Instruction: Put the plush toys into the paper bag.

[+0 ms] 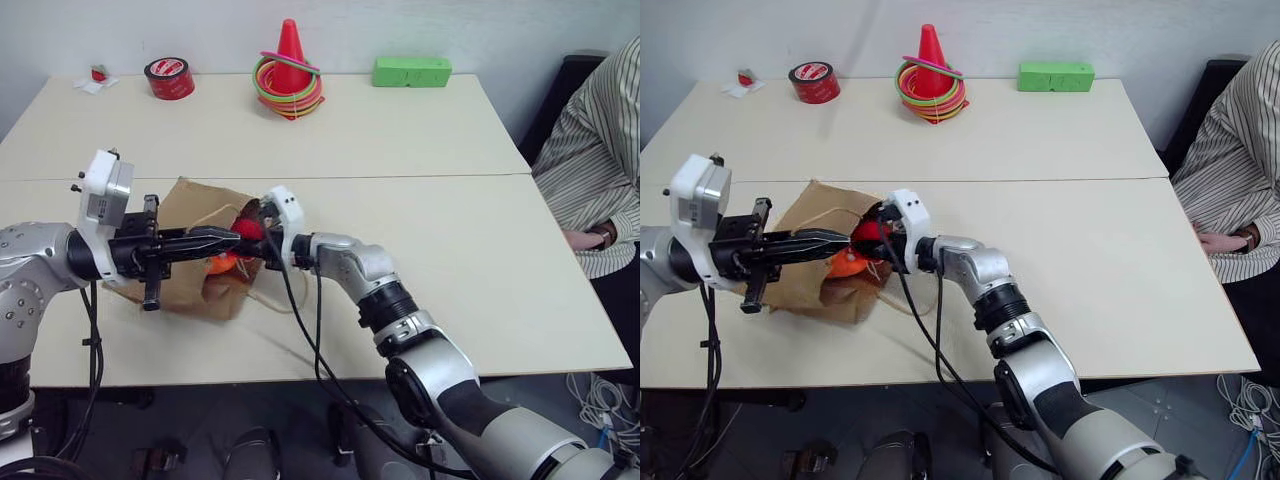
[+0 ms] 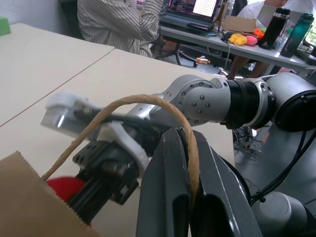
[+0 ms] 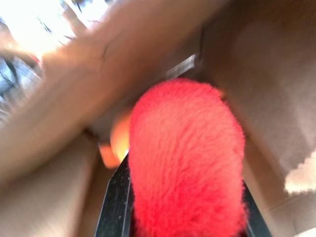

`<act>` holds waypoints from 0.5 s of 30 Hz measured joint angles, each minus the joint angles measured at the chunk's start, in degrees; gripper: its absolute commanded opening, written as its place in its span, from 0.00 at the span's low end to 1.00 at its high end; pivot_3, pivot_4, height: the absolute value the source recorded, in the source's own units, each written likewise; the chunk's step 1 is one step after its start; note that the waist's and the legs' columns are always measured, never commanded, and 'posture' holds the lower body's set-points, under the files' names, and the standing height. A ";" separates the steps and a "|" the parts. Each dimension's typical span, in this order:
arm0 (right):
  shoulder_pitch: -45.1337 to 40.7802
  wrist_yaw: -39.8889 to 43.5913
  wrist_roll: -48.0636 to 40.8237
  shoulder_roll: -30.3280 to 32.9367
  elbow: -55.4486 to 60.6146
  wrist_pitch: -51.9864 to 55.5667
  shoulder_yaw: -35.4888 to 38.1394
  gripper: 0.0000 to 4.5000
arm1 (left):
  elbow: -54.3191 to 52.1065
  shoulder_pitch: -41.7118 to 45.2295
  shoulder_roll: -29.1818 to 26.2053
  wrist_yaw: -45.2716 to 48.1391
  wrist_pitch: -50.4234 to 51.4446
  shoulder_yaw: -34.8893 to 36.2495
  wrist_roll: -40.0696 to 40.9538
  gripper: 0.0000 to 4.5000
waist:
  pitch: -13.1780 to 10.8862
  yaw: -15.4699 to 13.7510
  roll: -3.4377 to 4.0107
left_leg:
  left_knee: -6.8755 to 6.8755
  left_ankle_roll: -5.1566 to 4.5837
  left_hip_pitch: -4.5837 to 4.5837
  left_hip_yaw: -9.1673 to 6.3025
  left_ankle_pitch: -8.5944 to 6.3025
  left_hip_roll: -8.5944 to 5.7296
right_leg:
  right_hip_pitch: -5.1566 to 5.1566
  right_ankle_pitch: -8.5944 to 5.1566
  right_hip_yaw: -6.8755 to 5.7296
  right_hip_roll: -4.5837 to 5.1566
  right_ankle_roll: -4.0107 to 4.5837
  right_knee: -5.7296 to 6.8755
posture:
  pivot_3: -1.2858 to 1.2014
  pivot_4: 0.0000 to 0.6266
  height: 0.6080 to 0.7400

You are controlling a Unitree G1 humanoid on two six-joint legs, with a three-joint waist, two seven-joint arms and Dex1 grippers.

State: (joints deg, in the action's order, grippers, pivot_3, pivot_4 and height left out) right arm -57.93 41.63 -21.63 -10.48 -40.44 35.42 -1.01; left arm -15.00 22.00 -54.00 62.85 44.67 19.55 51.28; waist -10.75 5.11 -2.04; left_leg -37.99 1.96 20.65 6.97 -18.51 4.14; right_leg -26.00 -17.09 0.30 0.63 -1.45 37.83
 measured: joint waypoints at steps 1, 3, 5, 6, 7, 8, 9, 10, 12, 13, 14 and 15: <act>-0.03 0.57 -0.61 0.01 -0.02 0.71 0.40 0.10 | -0.01 -0.07 -0.16 0.00 0.05 0.38 0.13 0.00 | 0.00 0.00 0.00 | 0.00 0.00 0.00 0.00 0.00 0.01 | 0.00 0.00 0.00 0.00 0.00 0.00 | 0.52 0.24 1.00; -0.10 0.80 -0.77 0.05 -0.50 0.95 0.84 0.10 | -0.03 -0.14 -0.45 0.00 0.26 1.35 0.42 0.00 | 0.00 0.01 0.01 | 0.00 0.00 0.00 -0.01 0.00 0.00 | -0.01 0.00 -0.01 0.00 0.00 0.00 | 0.52 0.24 1.00; -0.51 0.53 0.48 0.11 -1.91 -0.72 0.54 0.10 | -0.06 -0.28 -0.47 -0.06 0.58 2.01 0.70 0.00 | 0.00 0.05 0.01 | 0.00 0.00 0.00 -0.01 0.00 0.00 | -0.01 0.00 0.00 0.00 0.00 0.00 | 0.52 0.24 1.00; -0.75 0.46 1.40 0.07 -2.65 -1.86 -0.21 0.10 | -0.10 -0.33 -0.46 -0.08 0.83 2.01 0.92 0.00 | 0.00 0.08 0.01 | 0.00 0.00 0.00 0.00 0.00 -0.01 | -0.01 0.00 0.00 0.00 0.00 0.01 | 0.52 0.24 1.00; -0.92 0.53 2.62 -0.04 -3.25 -3.26 -1.30 0.10 | -0.11 -0.38 -0.46 -0.13 0.98 2.00 1.04 0.00 | 0.00 0.14 0.01 | 0.00 0.00 0.00 0.00 0.00 -0.01 | -0.01 0.00 0.00 -0.01 0.00 0.01 | 0.52 0.24 1.00; -1.19 0.74 3.98 -0.17 -4.12 -4.90 -2.70 0.10 | -0.12 -0.38 -0.46 -0.18 1.03 1.98 1.12 0.00 | 0.00 0.23 0.01 | 0.01 0.01 0.00 0.00 0.00 -0.01 | -0.03 0.00 0.00 -0.01 0.00 0.01 | 0.52 0.24 1.00; -1.39 0.90 5.18 -0.35 -4.96 -6.34 -3.96 0.10 | -0.15 -0.38 -0.46 -0.22 1.03 1.95 1.14 0.00 | 0.00 0.35 0.01 | 0.02 0.01 0.00 0.00 0.00 -0.01 | -0.03 0.00 0.00 -0.01 0.00 0.00 | 0.52 0.24 1.00; -1.48 0.82 6.43 -0.42 -5.67 -7.75 -5.16 0.10 | -0.16 -0.37 -0.45 -0.26 1.03 1.88 1.14 0.00 | 0.00 0.43 0.01 | 0.02 0.01 0.00 0.00 0.00 -0.01 | -0.03 0.00 0.00 -0.01 0.00 0.00 | 0.52 0.24 1.00; -1.81 -0.71 9.75 -0.67 -8.42 -11.66 -7.50 0.10 | -0.19 -0.34 -0.29 -0.41 1.02 1.77 1.16 0.00 | 0.00 0.63 0.00 | 0.02 0.01 0.00 0.00 0.00 -0.01 | -0.02 0.00 0.01 0.00 0.00 0.00 | 0.52 0.24 1.00; -2.12 -2.62 11.12 -0.86 -10.45 -13.66 -7.95 0.10 | -0.19 -0.27 -0.18 -0.57 1.02 1.69 1.17 0.00 | 0.00 0.77 0.00 | 0.02 0.01 0.00 0.00 0.00 -0.01 | -0.02 0.00 0.00 0.01 0.00 0.01 | 0.52 0.24 1.00; -2.39 -4.65 12.09 -0.90 -12.29 -15.08 -7.98 0.10 | -0.21 -0.18 -0.14 -0.65 1.02 1.55 1.22 0.00 | 0.00 0.88 0.00 | 0.01 0.02 0.00 0.00 0.01 -0.01 | -0.02 0.00 0.00 0.02 0.00 0.01 | 0.52 0.24 1.00; -2.52 -6.13 12.21 -0.96 -13.75 -16.99 -7.62 0.10 | -0.20 -0.18 -0.12 -0.71 1.03 1.47 1.22 0.00 | 0.00 0.96 0.00 | 0.01 0.02 -0.01 0.00 0.01 -0.02 | -0.02 0.00 0.00 0.02 0.00 0.02 | 0.52 0.24 1.00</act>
State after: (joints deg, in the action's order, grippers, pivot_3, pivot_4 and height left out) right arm -60.45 35.50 -9.42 -11.44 -54.19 18.42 -8.63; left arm -15.20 21.82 -54.13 62.14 45.69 21.02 52.50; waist -10.74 6.06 -2.05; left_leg -37.98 1.98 20.64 6.97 -18.50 4.12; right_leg -26.02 -17.09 0.31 0.65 -1.45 37.85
